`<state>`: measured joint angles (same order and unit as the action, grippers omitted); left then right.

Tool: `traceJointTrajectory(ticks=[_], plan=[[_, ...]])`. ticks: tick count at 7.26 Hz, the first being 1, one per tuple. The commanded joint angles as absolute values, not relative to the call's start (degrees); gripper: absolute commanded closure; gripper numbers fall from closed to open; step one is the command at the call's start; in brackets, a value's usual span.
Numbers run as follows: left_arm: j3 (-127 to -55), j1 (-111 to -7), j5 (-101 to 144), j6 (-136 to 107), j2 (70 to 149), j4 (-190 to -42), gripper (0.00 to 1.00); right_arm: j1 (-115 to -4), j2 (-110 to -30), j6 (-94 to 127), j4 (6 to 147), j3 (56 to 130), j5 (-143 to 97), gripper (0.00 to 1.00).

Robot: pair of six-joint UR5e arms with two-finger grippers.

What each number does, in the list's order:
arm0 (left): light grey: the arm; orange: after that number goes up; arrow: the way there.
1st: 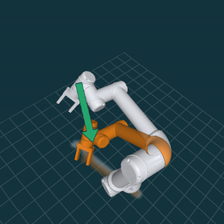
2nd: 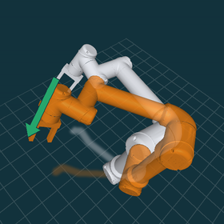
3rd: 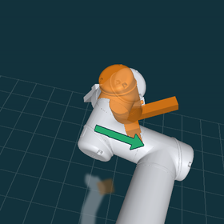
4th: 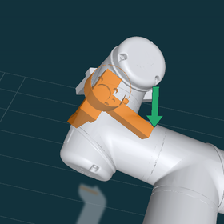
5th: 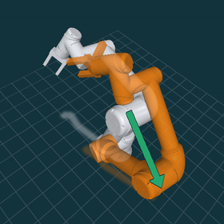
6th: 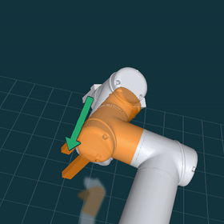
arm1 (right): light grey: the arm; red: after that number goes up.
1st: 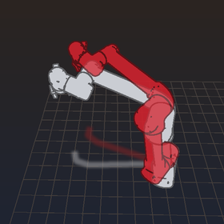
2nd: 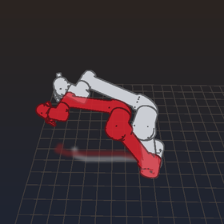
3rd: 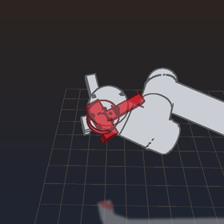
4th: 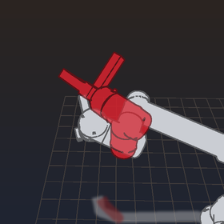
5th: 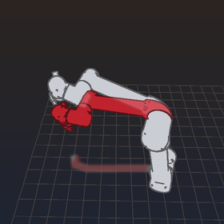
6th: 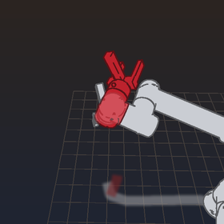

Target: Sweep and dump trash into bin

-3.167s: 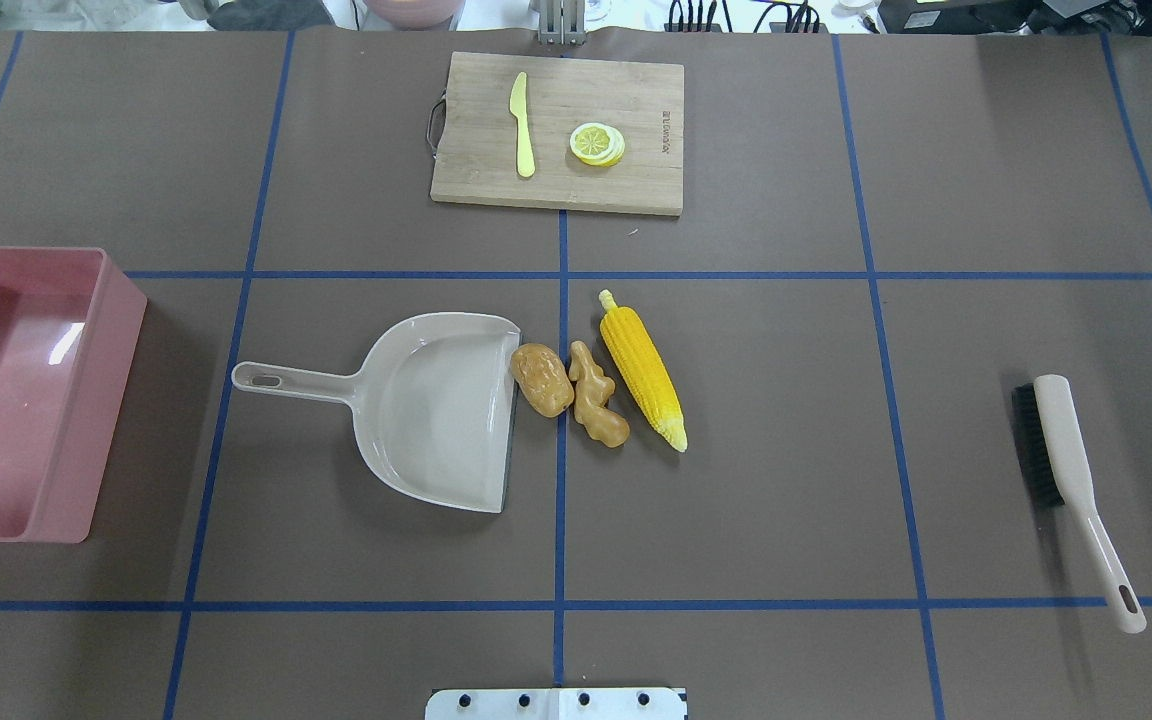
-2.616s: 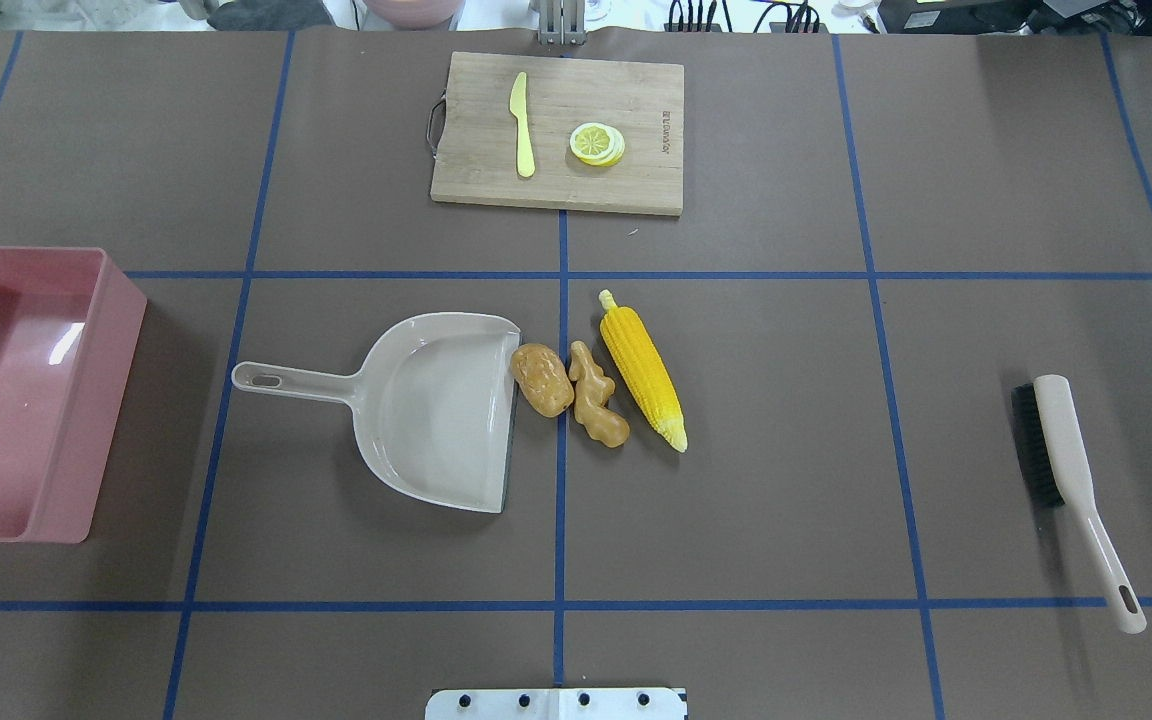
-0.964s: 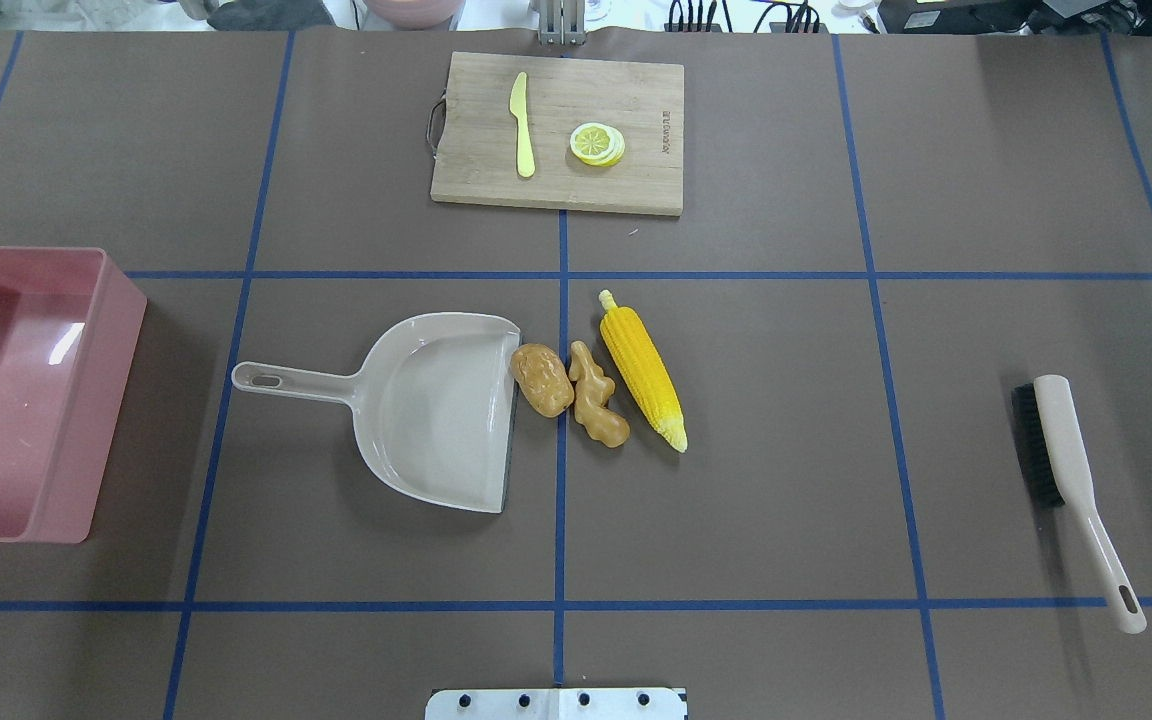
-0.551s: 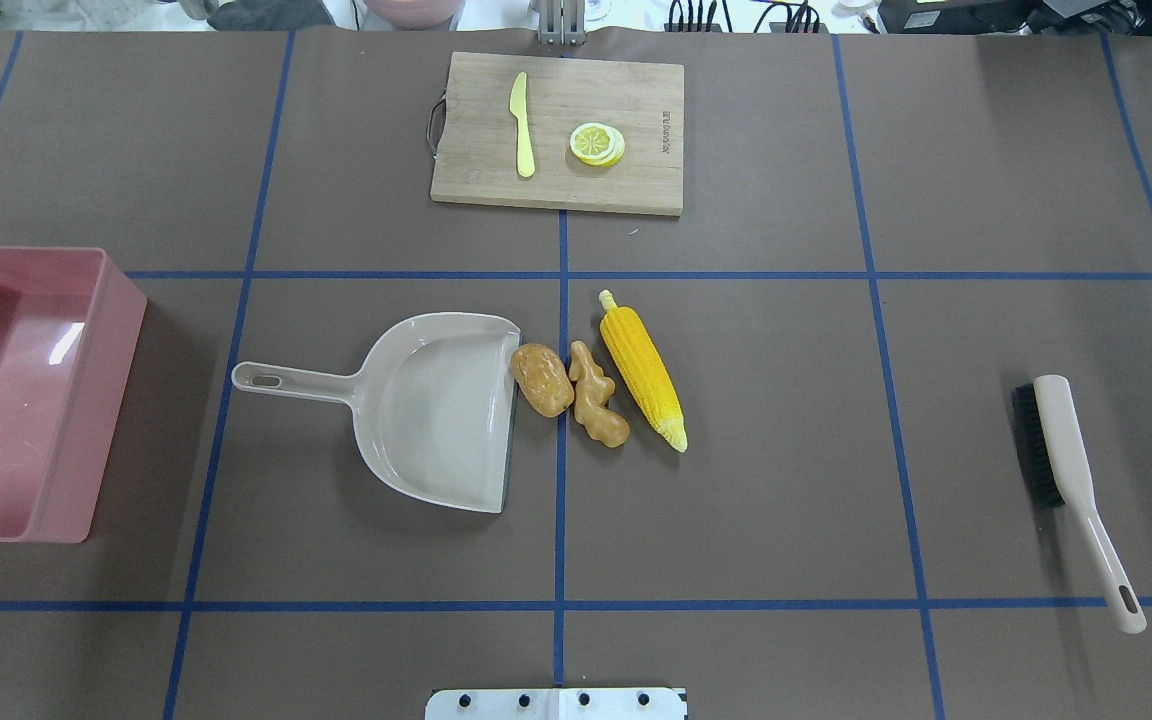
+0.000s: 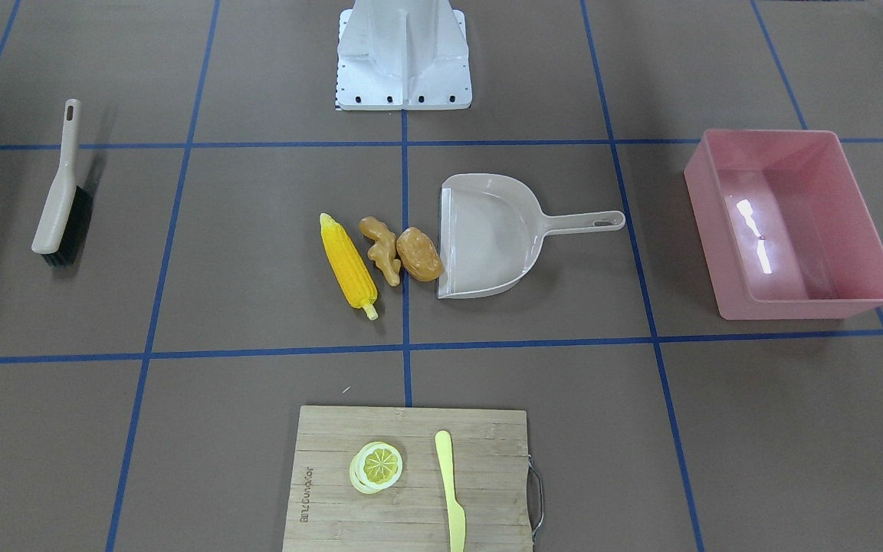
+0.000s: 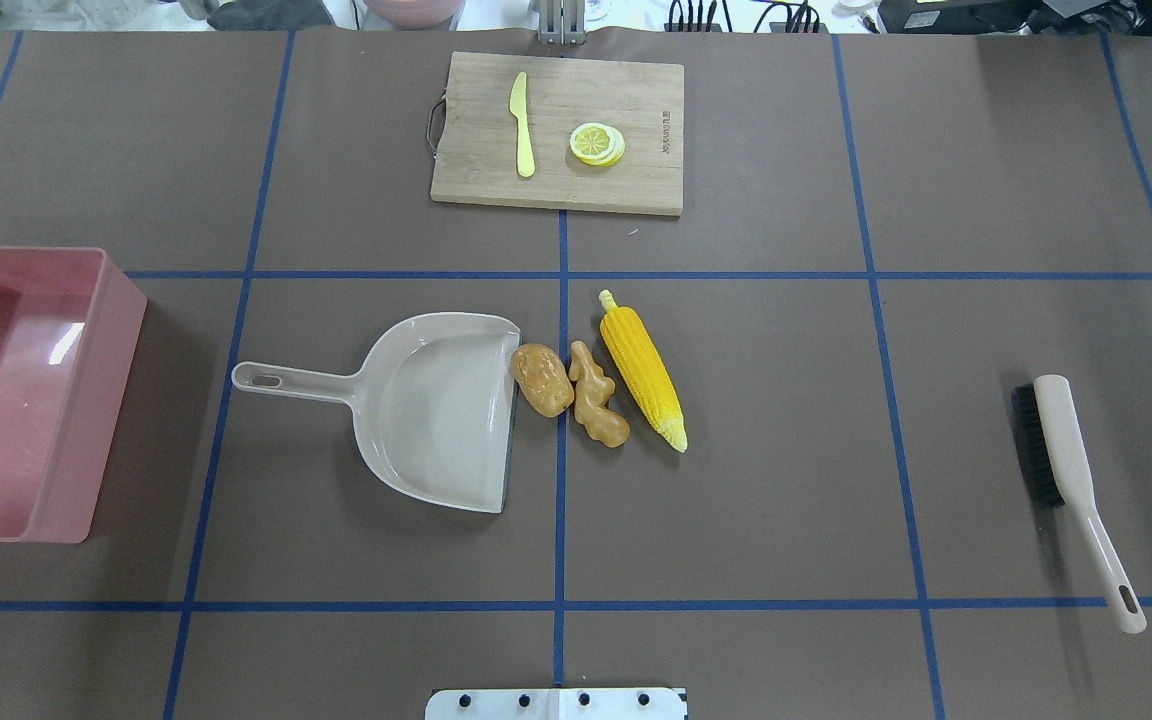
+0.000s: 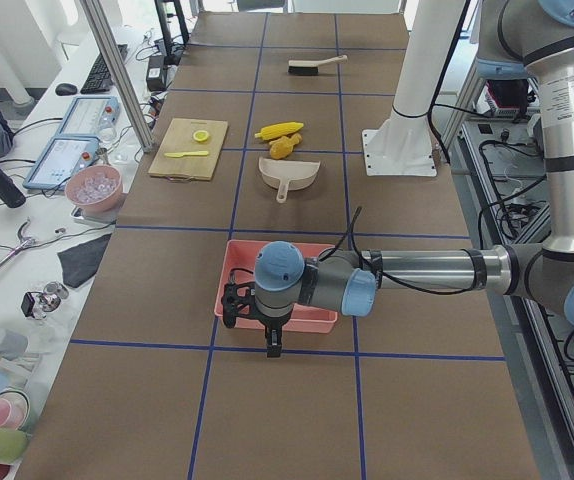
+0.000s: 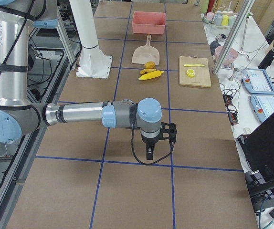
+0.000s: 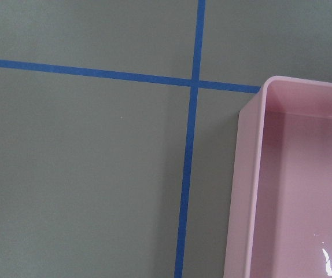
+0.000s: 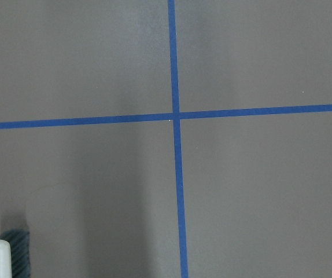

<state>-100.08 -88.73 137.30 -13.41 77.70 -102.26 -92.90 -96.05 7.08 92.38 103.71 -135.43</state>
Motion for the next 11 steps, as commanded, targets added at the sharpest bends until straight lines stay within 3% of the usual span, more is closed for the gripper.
traceJointTrajectory(ticks=[1,5,9,11], plan=[[-101.0,-88.9,137.0,-13.4,77.0,-102.1,0.01,-92.6,-97.2,15.5,92.0,105.9,-137.5,0.00],[-101.3,-90.3,137.0,-13.3,76.6,-102.1,0.01,-84.8,-98.3,16.8,91.1,108.1,-139.2,0.00],[-100.9,-90.1,136.8,-13.4,75.8,-102.0,0.01,-70.6,-108.1,45.0,58.7,109.0,-137.7,0.00],[-100.9,-89.9,136.8,-13.4,76.4,-102.1,0.01,-63.9,-109.6,51.8,55.2,111.8,-136.8,0.00]])
